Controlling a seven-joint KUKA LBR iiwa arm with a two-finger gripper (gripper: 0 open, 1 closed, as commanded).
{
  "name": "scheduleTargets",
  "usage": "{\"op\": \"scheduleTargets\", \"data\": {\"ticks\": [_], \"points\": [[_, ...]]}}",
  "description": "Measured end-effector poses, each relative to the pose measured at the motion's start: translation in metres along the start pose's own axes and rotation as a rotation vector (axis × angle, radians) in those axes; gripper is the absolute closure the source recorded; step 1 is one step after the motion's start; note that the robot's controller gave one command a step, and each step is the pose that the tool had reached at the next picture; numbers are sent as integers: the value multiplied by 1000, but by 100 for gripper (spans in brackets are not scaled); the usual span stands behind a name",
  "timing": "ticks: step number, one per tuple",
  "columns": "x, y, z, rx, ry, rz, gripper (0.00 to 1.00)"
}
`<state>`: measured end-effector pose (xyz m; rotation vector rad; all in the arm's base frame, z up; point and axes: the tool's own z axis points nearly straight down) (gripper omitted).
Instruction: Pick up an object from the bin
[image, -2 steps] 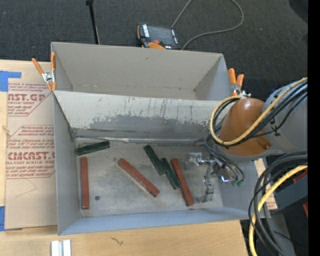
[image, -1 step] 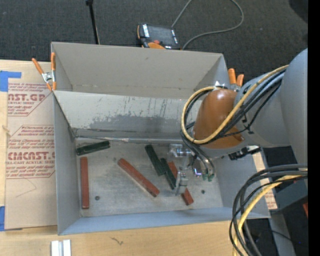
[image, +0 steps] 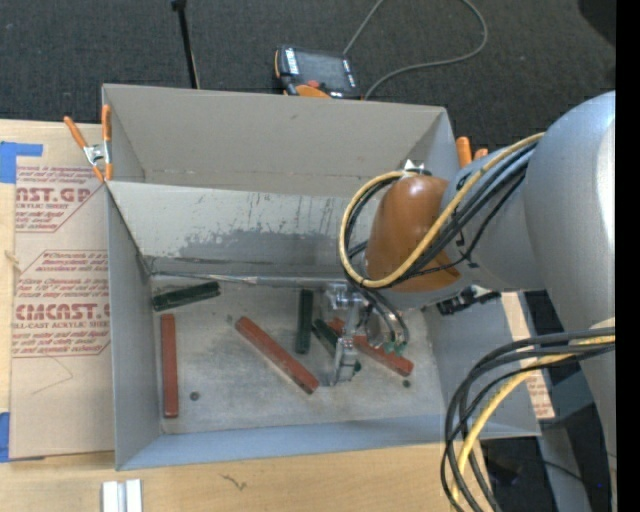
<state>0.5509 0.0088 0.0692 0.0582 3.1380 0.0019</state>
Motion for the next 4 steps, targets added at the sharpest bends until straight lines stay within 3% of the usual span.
{"op": "scheduleTargets", "data": {"ticks": [1,2,3,4], "points": [[2,-73,-1,4,0,-81,0],[5,-40,-1,1,0,73,0],[5,-40,-2,1,0,73,100],[-6,-37,-133,0,-7,122,100]]}}
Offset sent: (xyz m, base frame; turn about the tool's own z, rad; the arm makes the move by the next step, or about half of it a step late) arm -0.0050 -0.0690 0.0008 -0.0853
